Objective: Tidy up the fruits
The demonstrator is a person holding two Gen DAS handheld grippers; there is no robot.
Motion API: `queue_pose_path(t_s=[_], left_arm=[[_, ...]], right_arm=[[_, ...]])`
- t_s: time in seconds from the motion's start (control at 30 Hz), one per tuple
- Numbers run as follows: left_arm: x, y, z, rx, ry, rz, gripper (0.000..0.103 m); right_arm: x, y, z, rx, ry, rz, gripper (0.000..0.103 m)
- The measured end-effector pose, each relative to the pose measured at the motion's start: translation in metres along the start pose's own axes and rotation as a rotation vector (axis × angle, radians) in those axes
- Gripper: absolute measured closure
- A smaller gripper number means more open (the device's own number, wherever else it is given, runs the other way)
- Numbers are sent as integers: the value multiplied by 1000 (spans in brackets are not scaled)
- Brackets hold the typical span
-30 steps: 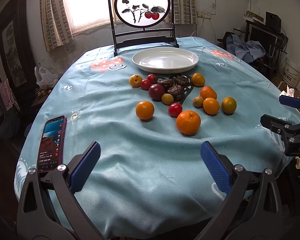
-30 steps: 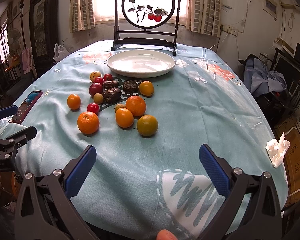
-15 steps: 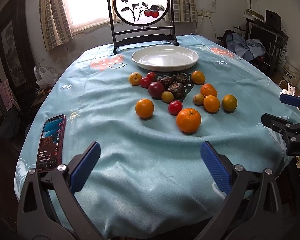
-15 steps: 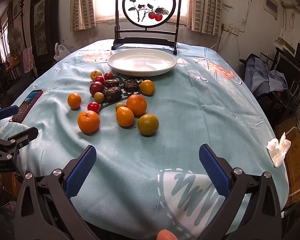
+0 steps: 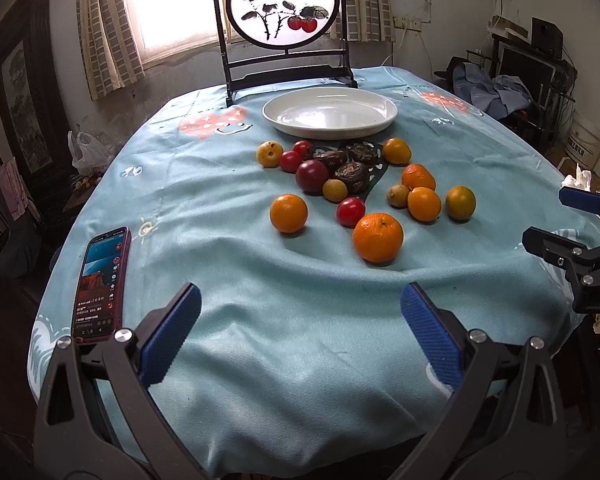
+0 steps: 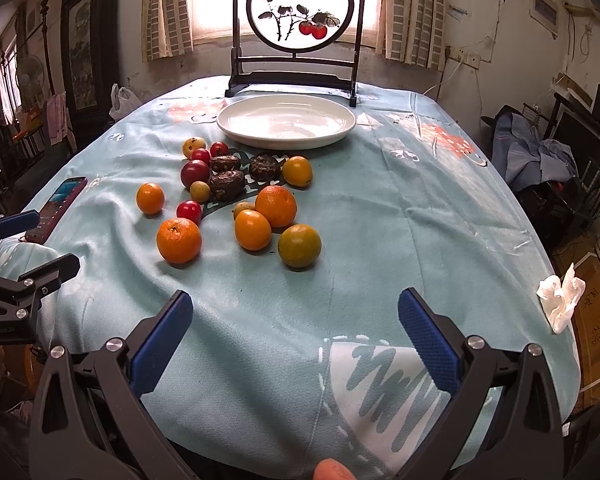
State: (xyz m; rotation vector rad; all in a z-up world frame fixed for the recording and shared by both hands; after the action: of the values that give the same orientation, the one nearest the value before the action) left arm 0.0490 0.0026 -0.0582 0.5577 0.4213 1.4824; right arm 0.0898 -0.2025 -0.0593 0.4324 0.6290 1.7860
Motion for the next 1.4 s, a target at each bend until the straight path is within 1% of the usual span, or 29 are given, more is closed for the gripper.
queue_pose_path(t_s=[0.47,0.53,0.63,0.73,0.8,0.87,0.93,1.0,1.07,1.13,1.17,1.27,1.3,1.33,1.37,1.4], left_arm=[[0,-10,-8,27,-8,-6,2],[0,-15,-11,47,7,-20,2],[1,-26,-17,81,38,-55,2],[2,-32,-21,79,42,-67,2],[5,-36,-22,68,44,-55,2],[8,-41,-22,71,62,-75,2],[11,-45,-23,68,87,-100,2],[12,-50,-22,66,94,-118,2],[11,-54,-21,66,90,-136,2],[8,-59,-18,62,81,-156,2],[6,-61,-17,61,75,-163,2],[-1,-67,-13,62,58,-188,3],[-4,-70,-11,65,55,-203,3],[-7,-72,-10,69,53,-221,6],[-12,-75,-8,74,49,-240,9],[-15,-78,-7,80,43,-254,12]], right_arm=[[2,-3,-5,9,6,9,1],[1,-6,-7,12,10,15,1],[-2,-11,-10,6,-10,50,1],[-10,-21,-10,1,-62,83,1],[-15,-31,-8,10,-68,72,9],[-19,-41,-5,16,-69,73,20],[-22,-53,-2,36,-71,80,24],[-21,-65,1,53,-63,93,26],[-19,-77,3,70,-53,106,34],[-17,-88,4,92,-52,123,39],[-18,-94,4,106,-56,128,41],[-19,-107,4,134,-72,154,43],[-19,-110,4,139,-73,162,46],[-19,-113,3,145,-75,169,57],[-18,-114,3,149,-85,190,63],[-19,-113,3,145,-93,200,63]])
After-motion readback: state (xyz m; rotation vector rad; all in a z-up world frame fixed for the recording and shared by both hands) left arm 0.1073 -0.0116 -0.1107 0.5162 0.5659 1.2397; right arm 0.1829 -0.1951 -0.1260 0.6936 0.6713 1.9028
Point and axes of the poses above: each gripper's, at about its wrist camera, not at the fingertips, and y roughly against the way its jaws point, x to its left, z to its top, the point moved 7 cm from there along -y, roughly the way its jaws point, and after that the axes turned 7 degrees about -x, right-handed, at the moved point
